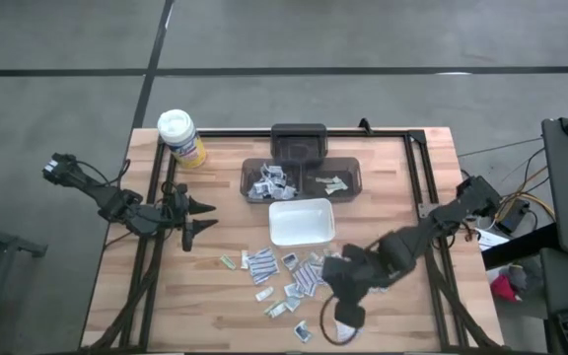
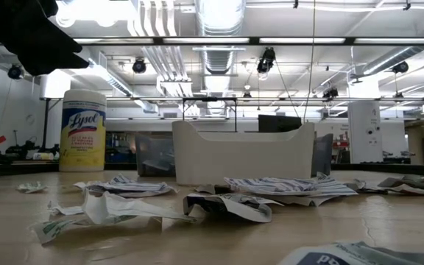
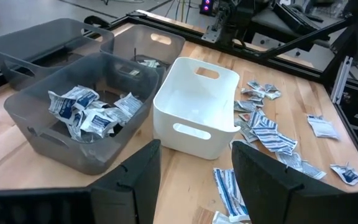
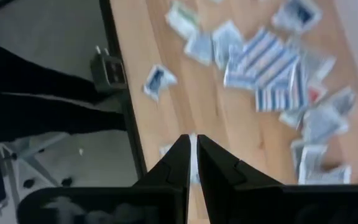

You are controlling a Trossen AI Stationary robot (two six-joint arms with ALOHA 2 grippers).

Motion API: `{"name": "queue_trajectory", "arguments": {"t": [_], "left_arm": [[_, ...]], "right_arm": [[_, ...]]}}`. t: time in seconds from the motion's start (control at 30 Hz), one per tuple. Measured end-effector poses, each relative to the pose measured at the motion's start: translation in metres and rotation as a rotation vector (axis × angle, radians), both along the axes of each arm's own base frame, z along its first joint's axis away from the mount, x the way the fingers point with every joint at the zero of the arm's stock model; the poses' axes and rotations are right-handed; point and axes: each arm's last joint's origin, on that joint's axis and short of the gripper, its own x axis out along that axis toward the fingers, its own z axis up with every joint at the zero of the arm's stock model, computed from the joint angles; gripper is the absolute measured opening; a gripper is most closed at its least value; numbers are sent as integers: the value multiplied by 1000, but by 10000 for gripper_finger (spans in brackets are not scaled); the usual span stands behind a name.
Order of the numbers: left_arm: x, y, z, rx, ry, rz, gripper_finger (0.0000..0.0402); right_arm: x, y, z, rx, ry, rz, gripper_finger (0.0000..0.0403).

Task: Pick & Place First Aid Supplies
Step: Put the alcohol pad into the bottom left black bin

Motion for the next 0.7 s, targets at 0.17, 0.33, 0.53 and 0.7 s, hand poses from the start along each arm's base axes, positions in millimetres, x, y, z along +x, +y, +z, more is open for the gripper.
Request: {"name": "queue_trajectory", "arguments": {"t": [0.17,0.33,0.53,0.7], "left_arm": [[0,0,0,-2,0,1,190],[0,0,0,-2,0,1,190],[0,0,0,-19,-4,7,190],[0,0,0,-52,-11,18,190]], "right_arm": [[-14,15,-19,7,87,-56,27],[-26,23,-38,36,192,-178,27],[-35,34,-62,95,264,-257,34],[-40,41,-83,143,267,-230,55]]}}
